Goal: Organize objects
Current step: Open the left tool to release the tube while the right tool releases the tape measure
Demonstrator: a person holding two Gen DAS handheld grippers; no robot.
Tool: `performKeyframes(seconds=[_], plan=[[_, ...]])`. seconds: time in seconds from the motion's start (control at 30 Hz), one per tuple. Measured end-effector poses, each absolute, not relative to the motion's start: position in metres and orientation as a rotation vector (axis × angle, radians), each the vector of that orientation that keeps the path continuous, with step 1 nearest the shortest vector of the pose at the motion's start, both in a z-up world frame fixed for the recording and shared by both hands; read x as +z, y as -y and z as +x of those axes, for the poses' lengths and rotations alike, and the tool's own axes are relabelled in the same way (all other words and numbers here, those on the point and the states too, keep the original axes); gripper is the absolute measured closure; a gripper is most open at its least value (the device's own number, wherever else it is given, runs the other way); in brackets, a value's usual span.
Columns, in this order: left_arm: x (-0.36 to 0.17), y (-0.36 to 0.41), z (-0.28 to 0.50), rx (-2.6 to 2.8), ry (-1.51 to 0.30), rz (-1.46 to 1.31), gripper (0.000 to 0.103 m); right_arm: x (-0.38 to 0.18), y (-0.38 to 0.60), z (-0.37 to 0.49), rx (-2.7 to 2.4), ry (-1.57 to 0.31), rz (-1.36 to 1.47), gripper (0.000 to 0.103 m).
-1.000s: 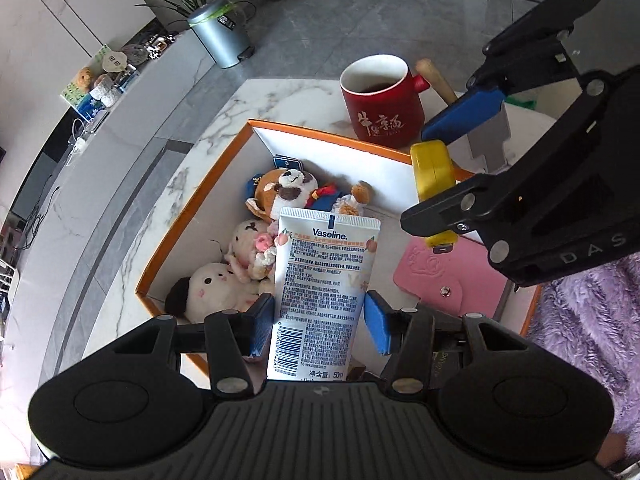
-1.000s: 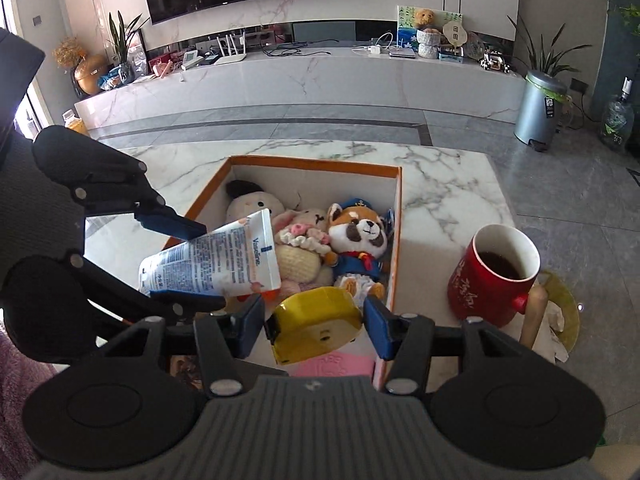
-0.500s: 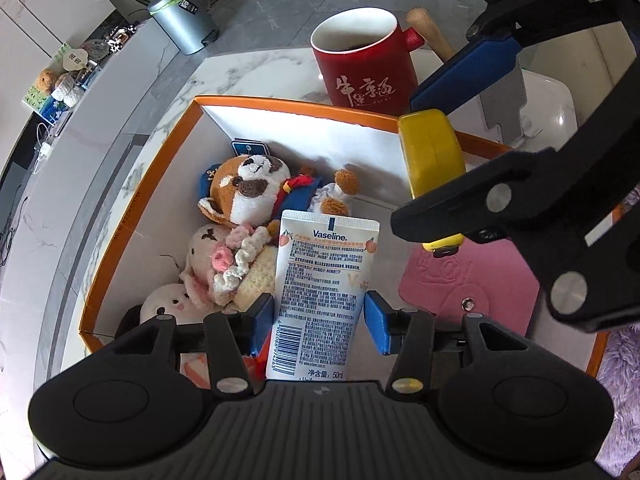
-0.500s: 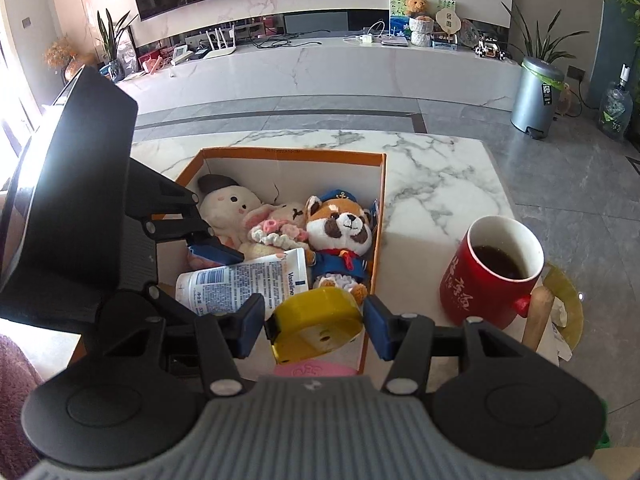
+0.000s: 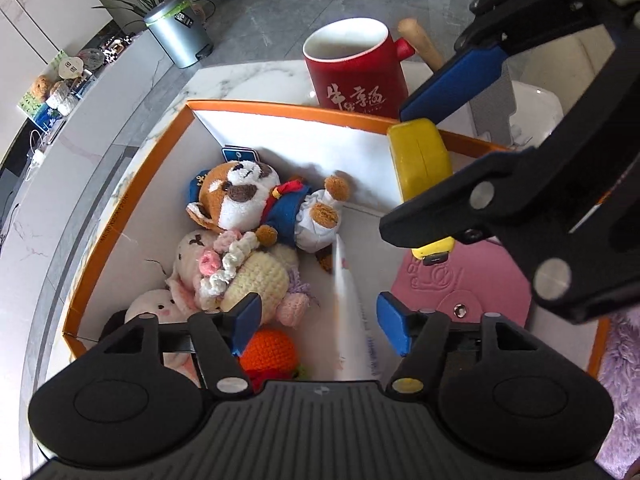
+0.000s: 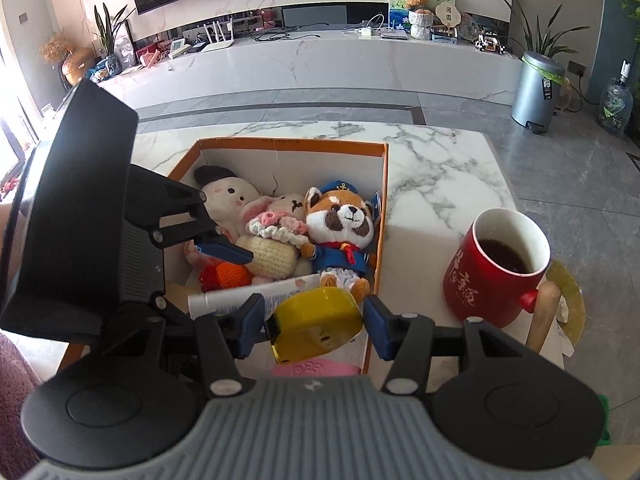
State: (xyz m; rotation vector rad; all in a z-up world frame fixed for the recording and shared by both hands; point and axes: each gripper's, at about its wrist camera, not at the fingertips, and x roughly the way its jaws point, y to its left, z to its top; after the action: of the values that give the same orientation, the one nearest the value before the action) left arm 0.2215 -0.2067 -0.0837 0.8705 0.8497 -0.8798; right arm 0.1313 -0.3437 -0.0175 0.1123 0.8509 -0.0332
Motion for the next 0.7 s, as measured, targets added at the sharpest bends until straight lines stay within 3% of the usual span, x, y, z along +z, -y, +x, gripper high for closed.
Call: performKeyframes(seconds=[0.43, 0.7], plan=[[-0.035, 0.144, 0.214, -0.747, -0.804, 0.696, 0.024, -0.006, 0.340, 0.134, 0.019, -0.844, 0.133, 0.047], [-0.026, 0.105, 0.219, -0.688, -0.813, 0.571, 0.025, -0.027, 0.310, 0.163, 0.089, -0.960, 0.070, 0.047]])
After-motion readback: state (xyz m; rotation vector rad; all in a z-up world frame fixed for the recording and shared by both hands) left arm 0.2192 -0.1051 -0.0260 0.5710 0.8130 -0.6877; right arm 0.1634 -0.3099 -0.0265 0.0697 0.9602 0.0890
